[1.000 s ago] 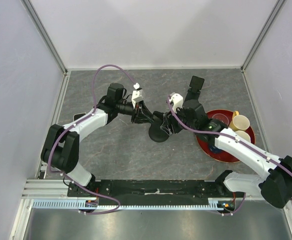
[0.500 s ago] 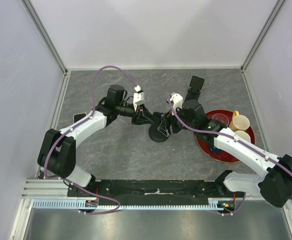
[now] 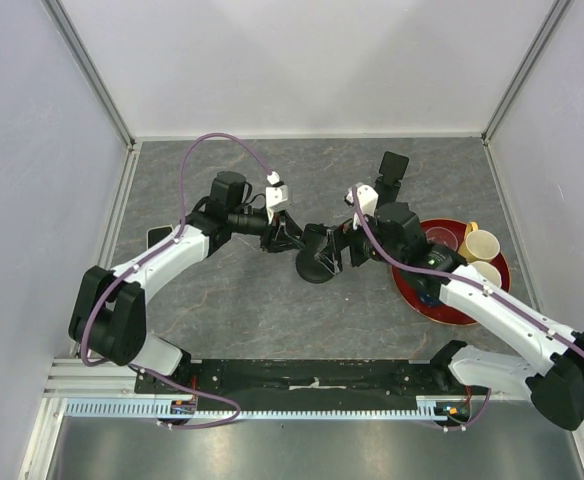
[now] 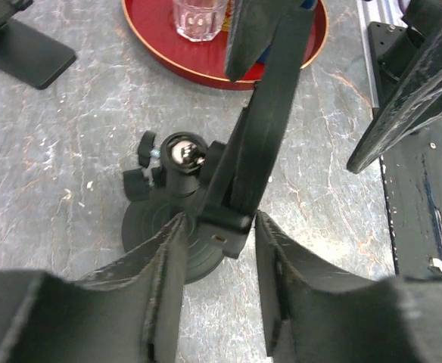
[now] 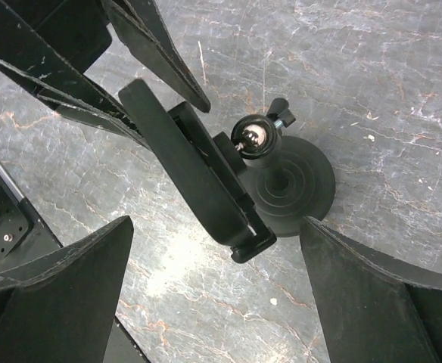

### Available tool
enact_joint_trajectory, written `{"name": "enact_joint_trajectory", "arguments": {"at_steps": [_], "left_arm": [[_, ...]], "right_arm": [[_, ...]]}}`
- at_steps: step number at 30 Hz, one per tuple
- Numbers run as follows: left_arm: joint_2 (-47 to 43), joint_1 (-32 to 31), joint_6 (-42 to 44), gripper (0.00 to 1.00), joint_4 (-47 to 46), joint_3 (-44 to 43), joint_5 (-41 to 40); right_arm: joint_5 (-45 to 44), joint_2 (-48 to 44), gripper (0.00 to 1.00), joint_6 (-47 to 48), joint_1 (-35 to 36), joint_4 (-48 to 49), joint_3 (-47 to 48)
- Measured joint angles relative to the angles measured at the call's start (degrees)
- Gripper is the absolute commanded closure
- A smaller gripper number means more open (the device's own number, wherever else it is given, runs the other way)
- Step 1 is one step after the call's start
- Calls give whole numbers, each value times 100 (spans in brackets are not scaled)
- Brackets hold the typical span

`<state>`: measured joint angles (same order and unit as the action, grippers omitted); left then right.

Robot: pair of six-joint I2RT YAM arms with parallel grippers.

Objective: Place the phone on the phone stand

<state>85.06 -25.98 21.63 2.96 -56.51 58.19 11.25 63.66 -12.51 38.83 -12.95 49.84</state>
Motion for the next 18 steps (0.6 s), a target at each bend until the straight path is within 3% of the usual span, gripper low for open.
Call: {"name": "enact_joint_trajectory", "arguments": {"at_steps": [2, 4, 12, 18], "left_arm": [[-61, 33, 13, 24, 92, 0, -136], [-157, 92, 31, 12, 173, 2, -245], [-675, 162, -282, 12, 566, -87, -610], [-1078, 162, -1145, 13, 1285, -623, -1692]], "right_arm": [[-81, -61, 2, -74, 4, 2, -9], [-129, -168, 2, -140, 4, 2, -57], [-387, -826, 2, -393, 4, -125, -160], [-1198, -1303, 2, -632, 4, -662, -74]]}}
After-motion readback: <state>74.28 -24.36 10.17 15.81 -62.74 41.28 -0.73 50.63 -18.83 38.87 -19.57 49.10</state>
